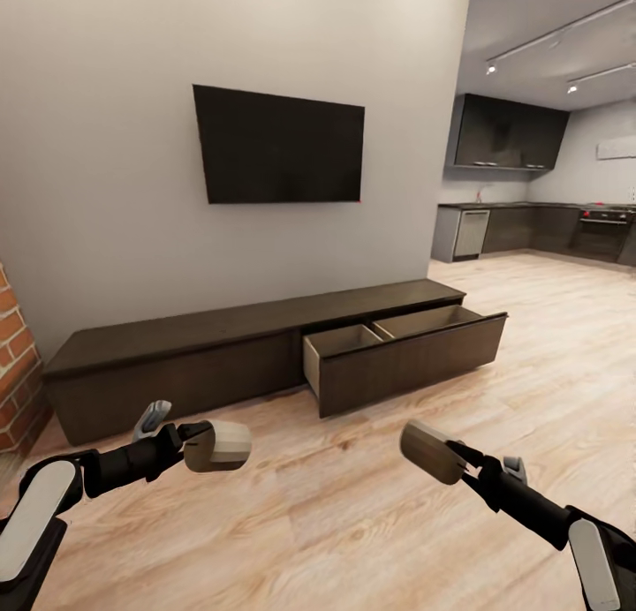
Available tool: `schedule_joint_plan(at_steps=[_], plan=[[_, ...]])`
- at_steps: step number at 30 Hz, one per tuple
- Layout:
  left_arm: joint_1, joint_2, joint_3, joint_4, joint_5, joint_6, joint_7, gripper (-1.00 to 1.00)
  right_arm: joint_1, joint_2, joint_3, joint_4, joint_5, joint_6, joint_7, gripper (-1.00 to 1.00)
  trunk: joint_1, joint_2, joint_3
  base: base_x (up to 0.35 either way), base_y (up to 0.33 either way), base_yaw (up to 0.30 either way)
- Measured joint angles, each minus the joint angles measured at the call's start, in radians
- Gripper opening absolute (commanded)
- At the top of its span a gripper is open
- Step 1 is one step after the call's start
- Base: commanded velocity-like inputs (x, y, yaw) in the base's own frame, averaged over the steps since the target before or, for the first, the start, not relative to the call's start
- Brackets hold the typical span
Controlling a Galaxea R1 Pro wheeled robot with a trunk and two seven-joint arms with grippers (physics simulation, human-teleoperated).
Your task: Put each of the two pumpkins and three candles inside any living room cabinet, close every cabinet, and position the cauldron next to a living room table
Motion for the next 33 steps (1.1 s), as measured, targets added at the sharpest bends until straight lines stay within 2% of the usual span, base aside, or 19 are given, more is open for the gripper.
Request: schedule_joint_plan(at_steps=[33], plan=[[0.003, 0.0, 0.0, 0.001, 0.0, -0.001, 0.0, -1.0, 0.0, 0.0, -0.001, 0.005, 0.0, -0.007, 0.005, -1.0, 0.0, 0.0, -0.036, 0.341, 0.0, -0.199]])
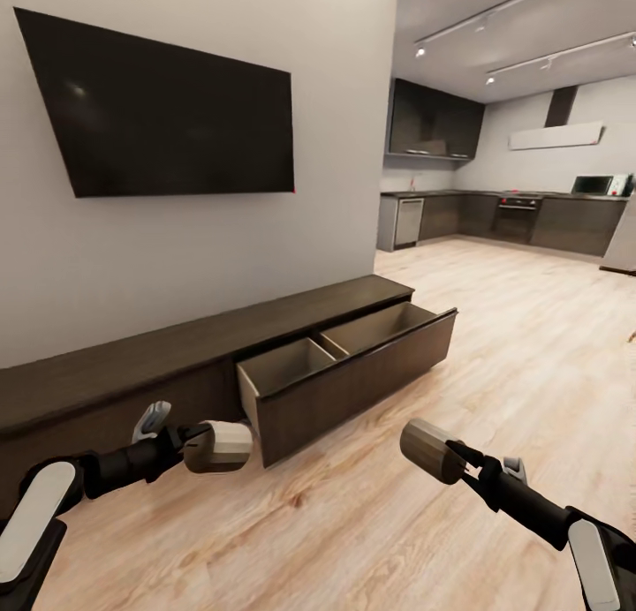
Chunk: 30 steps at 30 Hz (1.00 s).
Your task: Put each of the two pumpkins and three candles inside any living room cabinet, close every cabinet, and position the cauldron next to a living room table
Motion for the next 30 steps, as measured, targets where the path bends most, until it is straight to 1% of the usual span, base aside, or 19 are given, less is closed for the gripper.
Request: schedule_joint_plan(at_steps=[3, 11, 12, 16, 19, 22, 27, 30], plan=[[0.0, 0.0, 0.0, 0.0, 0.0, 0.0, 0.0, -1.0, 0.0, 0.0, 0.0, 0.001, 0.0, 0.0, 0.0, -1.0, 0.0, 0.0, -0.002, 0.261, 0.0, -0.25], [0.0, -0.001, 0.0, 0.0, 0.008, 0.001, -0.002, -1.0, 0.0, -0.001, -0.002, 0.038, 0.0, -0.001, 0.001, -1.0, 0.001, 0.0, -0.003, 0.03, 0.0, -0.276], [0.0, -0.001, 0.0, 0.0, 0.009, 0.0, -0.003, -1.0, 0.0, -0.001, -0.006, 0.039, 0.0, -0.001, 0.001, -1.0, 0.001, 0.0, -0.003, 0.002, 0.0, -0.286], [0.0, -0.001, 0.001, 0.0, 0.012, 0.001, -0.006, -1.0, 0.0, 0.0, -0.046, 0.04, 0.0, -0.001, 0.002, -1.0, 0.001, 0.0, -0.003, 0.001, 0.0, -0.287], [0.0, -0.001, 0.002, 0.0, 0.025, 0.0, -0.006, -1.0, 0.0, 0.0, -0.053, 0.04, -0.004, 0.0, 0.002, -1.0, -0.001, 0.001, 0.008, 0.0, 0.0, -0.288], [0.0, 0.0, 0.002, 0.0, 0.027, 0.0, -0.006, -1.0, 0.0, 0.0, -0.055, 0.039, -0.003, 0.0, 0.002, -1.0, -0.002, 0.001, 0.02, 0.0, 0.0, -0.226], [0.0, 0.0, 0.003, -0.001, 0.035, -0.001, -0.007, -1.0, 0.0, 0.0, -0.055, 0.038, -0.009, 0.003, 0.003, -1.0, -0.004, 0.002, 0.039, 0.0, 0.0, -0.04], [0.0, -0.001, 0.002, -0.001, 0.035, -0.001, -0.006, -1.0, 0.0, 0.0, -0.055, 0.038, -0.01, 0.003, 0.003, -1.0, -0.016, 0.023, 0.049, 0.0, 0.0, -0.005]])
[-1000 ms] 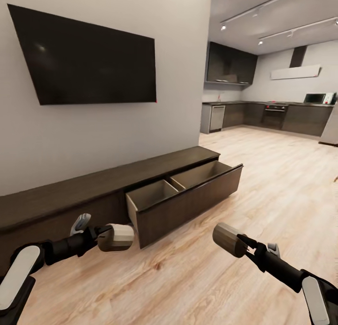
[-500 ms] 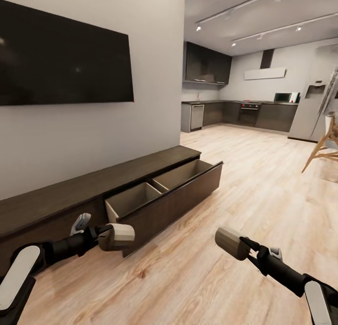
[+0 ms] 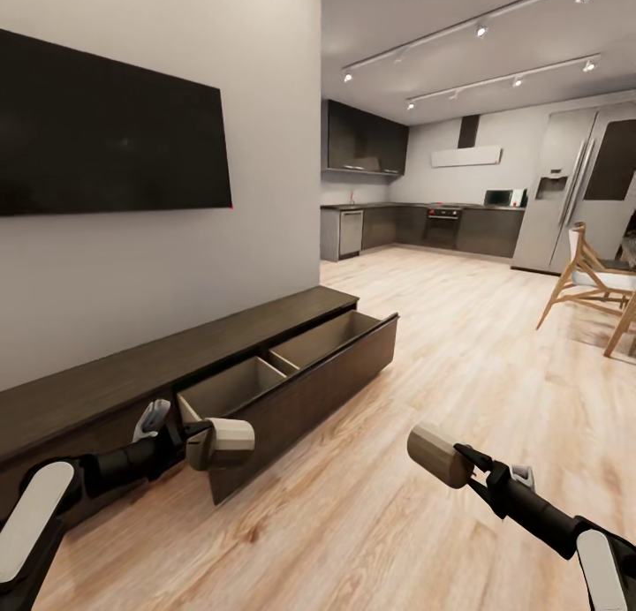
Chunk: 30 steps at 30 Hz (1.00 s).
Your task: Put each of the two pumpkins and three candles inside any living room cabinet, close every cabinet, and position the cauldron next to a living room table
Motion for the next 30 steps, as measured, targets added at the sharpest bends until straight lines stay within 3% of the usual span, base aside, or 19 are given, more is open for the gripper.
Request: schedule_joint_plan(at_steps=[24, 30], plan=[[0.0, 0.0, -0.007, 0.0, 0.0, 0.0, 0.0, -1.0, 0.0, -0.003, 0.002, -0.027, 0.002, 0.007, 0.004, -1.0, -0.092, 0.168, 0.063, 0.0, 0.0, -0.02], [0.0, -0.001, -0.007, 0.0, 0.0, 0.0, 0.0, -1.0, 0.0, -0.02, -0.002, -0.103, -0.005, 0.016, 0.006, -1.0, -0.115, 0.21, 0.081, 0.0, 0.0, 0.038]])
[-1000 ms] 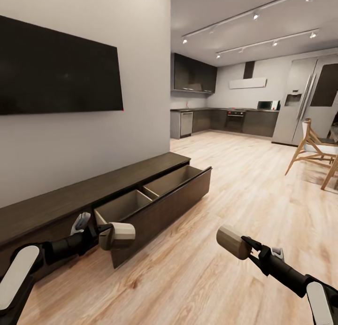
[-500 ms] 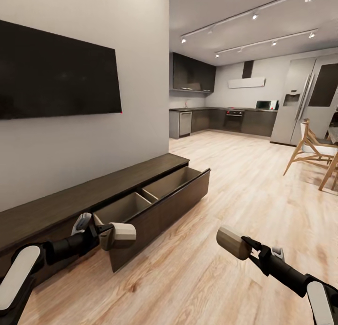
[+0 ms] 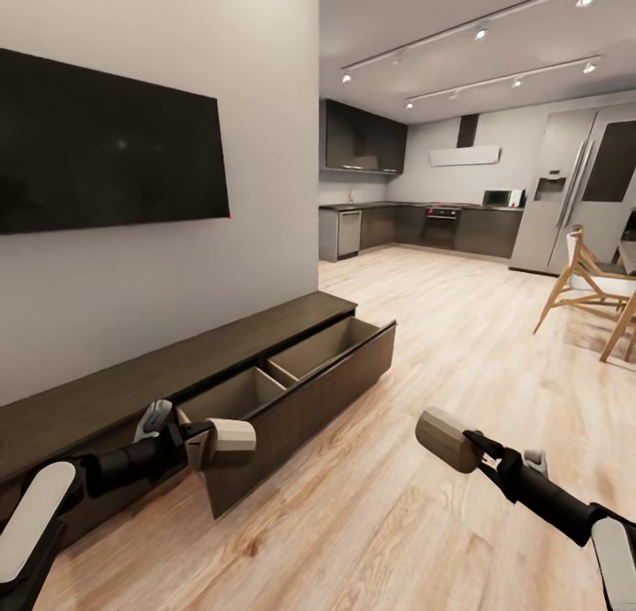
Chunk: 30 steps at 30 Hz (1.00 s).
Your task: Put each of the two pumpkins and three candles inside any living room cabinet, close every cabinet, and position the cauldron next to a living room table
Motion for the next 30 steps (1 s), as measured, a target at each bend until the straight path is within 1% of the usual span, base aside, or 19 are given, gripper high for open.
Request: schedule_joint_plan(at_steps=[3, 6, 9, 18, 22, 30], plan=[[0.0, 0.0, -0.001, 0.0, -0.001, 0.0, 0.0, -1.0, 0.0, -0.003, -0.001, -0.021, 0.001, 0.001, 0.016, -1.0, -0.011, 0.021, 0.007, 0.0, 0.0, 0.093], [0.0, 0.0, -0.016, 0.0, 0.0, 0.0, 0.0, -1.0, 0.0, -0.004, -0.001, -0.028, 0.003, -0.001, 0.031, -1.0, -0.023, 0.042, 0.012, 0.0, 0.0, 0.084], [0.0, -0.001, -0.021, 0.0, -0.002, 0.0, 0.0, -1.0, 0.0, -0.003, -0.001, -0.029, 0.004, -0.004, 0.034, -1.0, -0.034, 0.063, 0.017, 0.0, 0.0, 0.024], [0.0, -0.001, -0.024, 0.0, -0.001, 0.0, 0.0, -1.0, 0.0, -0.003, -0.001, -0.024, 0.003, -0.001, 0.055, -1.0, -0.069, 0.126, 0.04, 0.0, 0.0, -0.007], [0.0, -0.001, -0.033, 0.0, -0.002, 0.0, 0.0, -1.0, 0.0, -0.003, -0.002, -0.01, 0.002, -0.001, 0.055, -1.0, -0.084, 0.154, 0.053, 0.0, 0.0, -0.186], [0.0, 0.0, -0.035, 0.001, -0.003, 0.0, -0.001, -1.0, 0.001, -0.003, -0.002, -0.009, 0.005, -0.002, 0.055, -1.0, -0.115, 0.21, 0.078, 0.0, 0.0, -0.261]])
